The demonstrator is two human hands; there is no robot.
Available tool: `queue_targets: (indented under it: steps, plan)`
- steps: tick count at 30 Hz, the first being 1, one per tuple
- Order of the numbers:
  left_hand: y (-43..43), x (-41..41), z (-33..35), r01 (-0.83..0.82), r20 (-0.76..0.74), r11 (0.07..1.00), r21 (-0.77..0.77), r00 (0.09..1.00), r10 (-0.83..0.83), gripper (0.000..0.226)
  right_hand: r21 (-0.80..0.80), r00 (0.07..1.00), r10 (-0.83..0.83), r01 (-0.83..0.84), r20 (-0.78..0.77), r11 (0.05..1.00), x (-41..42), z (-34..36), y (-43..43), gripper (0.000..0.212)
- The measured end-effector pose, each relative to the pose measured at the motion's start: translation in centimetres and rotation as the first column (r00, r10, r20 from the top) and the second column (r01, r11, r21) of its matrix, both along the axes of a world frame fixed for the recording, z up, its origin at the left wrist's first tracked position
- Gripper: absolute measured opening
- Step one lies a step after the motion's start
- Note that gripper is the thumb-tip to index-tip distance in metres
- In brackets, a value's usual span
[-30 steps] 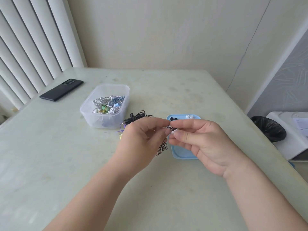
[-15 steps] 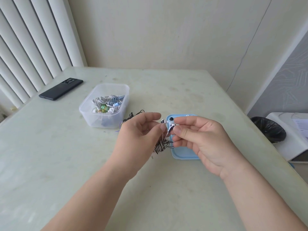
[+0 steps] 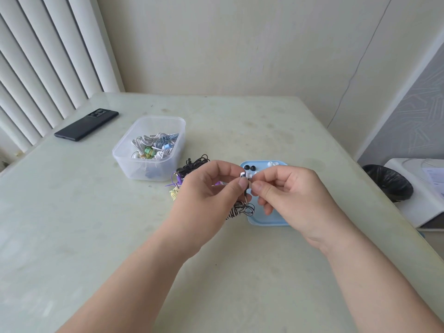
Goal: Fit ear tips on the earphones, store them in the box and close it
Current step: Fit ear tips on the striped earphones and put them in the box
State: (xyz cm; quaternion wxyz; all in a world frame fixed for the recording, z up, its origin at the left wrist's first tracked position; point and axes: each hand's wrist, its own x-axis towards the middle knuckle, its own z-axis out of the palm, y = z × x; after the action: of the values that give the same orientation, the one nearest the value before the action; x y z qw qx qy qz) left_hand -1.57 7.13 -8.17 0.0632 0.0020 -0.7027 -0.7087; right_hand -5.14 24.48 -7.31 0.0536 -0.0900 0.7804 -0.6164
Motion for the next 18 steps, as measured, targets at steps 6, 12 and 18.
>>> queue_targets:
  steps: [6,12,18]
  plan:
    - [0.3,0.0,-0.2,-0.087,0.014,0.996,-0.024,0.996,0.087,0.006,-0.047,0.997,-0.081,0.081,-0.001,0.996,-0.4,0.7,1.0,0.006]
    - [0.7,-0.1,-0.6,-0.128,0.051,0.991,-0.045,0.99,0.131,0.011,0.016,0.918,-0.387,0.389,-0.085,0.921,-2.1,0.3,3.3,0.018]
    - [0.6,-0.4,-0.9,-0.172,0.093,0.984,-0.043,0.98,0.176,0.003,0.091,0.93,-0.344,0.357,-0.131,0.93,-2.3,-0.9,2.6,0.02]
